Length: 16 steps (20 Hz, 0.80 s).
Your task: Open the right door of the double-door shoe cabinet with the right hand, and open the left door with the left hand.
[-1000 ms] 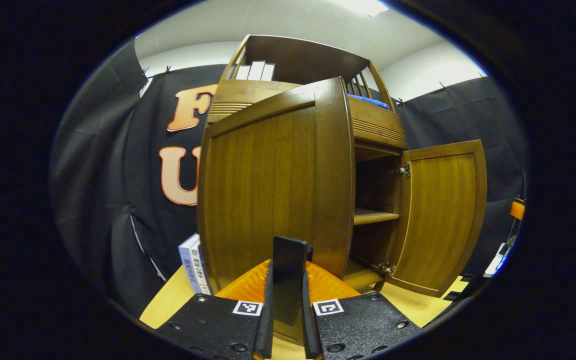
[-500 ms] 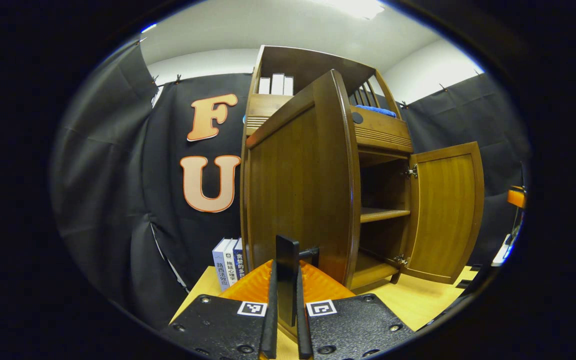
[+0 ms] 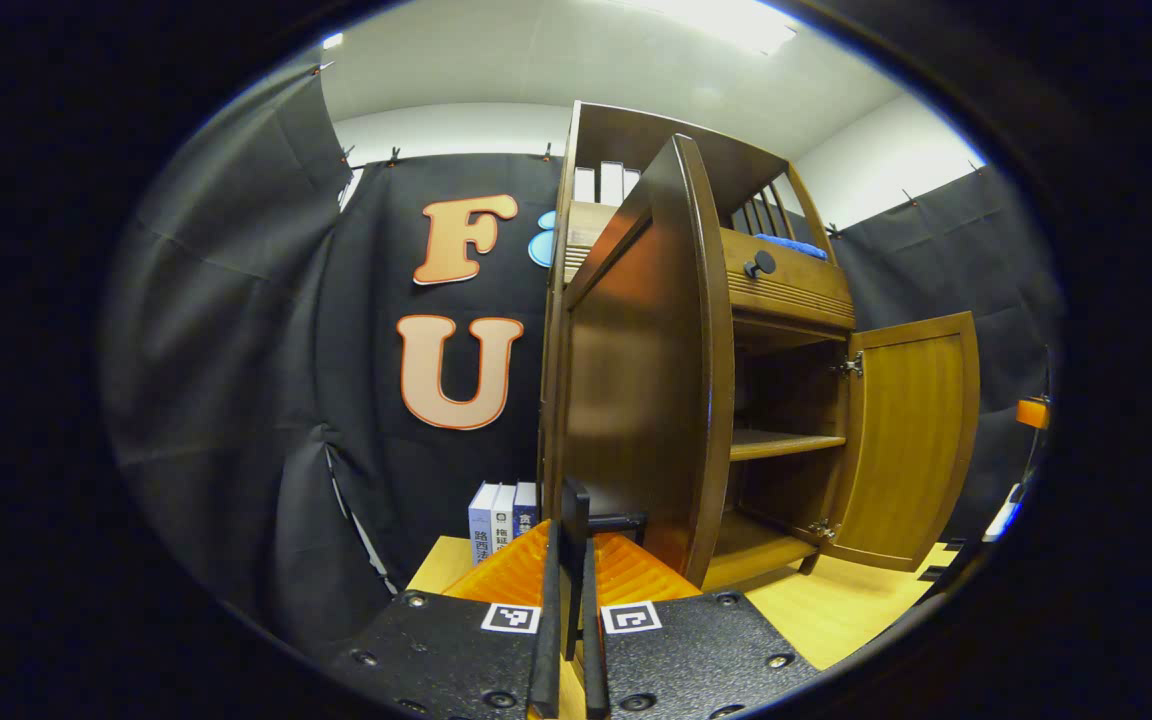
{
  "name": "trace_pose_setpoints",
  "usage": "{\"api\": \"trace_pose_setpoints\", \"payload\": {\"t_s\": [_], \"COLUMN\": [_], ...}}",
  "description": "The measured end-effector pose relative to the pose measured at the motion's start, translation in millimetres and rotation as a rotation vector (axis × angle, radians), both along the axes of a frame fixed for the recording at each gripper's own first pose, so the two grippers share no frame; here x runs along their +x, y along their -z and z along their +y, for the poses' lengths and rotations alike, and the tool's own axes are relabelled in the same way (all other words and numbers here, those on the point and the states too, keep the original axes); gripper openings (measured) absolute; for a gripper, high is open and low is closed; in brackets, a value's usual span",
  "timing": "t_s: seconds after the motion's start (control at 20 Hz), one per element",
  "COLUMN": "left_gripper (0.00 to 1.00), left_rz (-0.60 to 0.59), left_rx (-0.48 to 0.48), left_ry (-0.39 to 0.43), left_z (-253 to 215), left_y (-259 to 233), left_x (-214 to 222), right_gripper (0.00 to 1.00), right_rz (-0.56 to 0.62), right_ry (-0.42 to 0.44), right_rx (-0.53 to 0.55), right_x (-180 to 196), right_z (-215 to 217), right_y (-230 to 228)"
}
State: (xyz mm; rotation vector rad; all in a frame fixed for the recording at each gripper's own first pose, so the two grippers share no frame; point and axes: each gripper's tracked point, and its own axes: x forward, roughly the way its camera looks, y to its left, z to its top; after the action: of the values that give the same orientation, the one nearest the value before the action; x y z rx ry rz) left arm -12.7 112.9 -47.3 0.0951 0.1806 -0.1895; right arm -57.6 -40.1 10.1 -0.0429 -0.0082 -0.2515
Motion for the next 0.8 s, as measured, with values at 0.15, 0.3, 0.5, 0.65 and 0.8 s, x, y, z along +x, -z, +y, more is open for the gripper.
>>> {"api": "trace_pose_setpoints", "payload": {"t_s": [0.15, 0.3, 0.5, 0.65, 0.8], "left_gripper": [0.07, 0.10, 0.10, 0.11, 0.11], "left_rz": [-0.023, -0.029, -0.059, -0.089, -0.109], "left_rx": [0.021, 0.023, 0.003, 0.010, 0.000], "left_ry": [0.087, 0.151, 0.184, 0.200, 0.085], "left_z": [-1.7, 1.6, 14.5, 26.8, 59.8], "left_y": [-1.9, -2.1, -3.8, -6.9, -13.7], "left_x": [-0.7, -1.0, -3.2, -22.4, -50.2], "right_gripper": [0.98, 0.98, 0.94, 0.98, 0.94], "right_rz": [0.016, 0.025, 0.022, 0.035, 0.040], "right_ry": [0.004, 0.017, 0.013, 0.000, -0.005], "right_rx": [0.004, -0.017, -0.004, 0.000, -0.011], "right_x": [2.8, 6.7, 10.8, 13.5, 15.2], "right_z": [1.3, 0.3, 3.9, 5.9, 6.5], "right_y": [3.4, 1.3, 0.4, 5.0, 3.0]}}
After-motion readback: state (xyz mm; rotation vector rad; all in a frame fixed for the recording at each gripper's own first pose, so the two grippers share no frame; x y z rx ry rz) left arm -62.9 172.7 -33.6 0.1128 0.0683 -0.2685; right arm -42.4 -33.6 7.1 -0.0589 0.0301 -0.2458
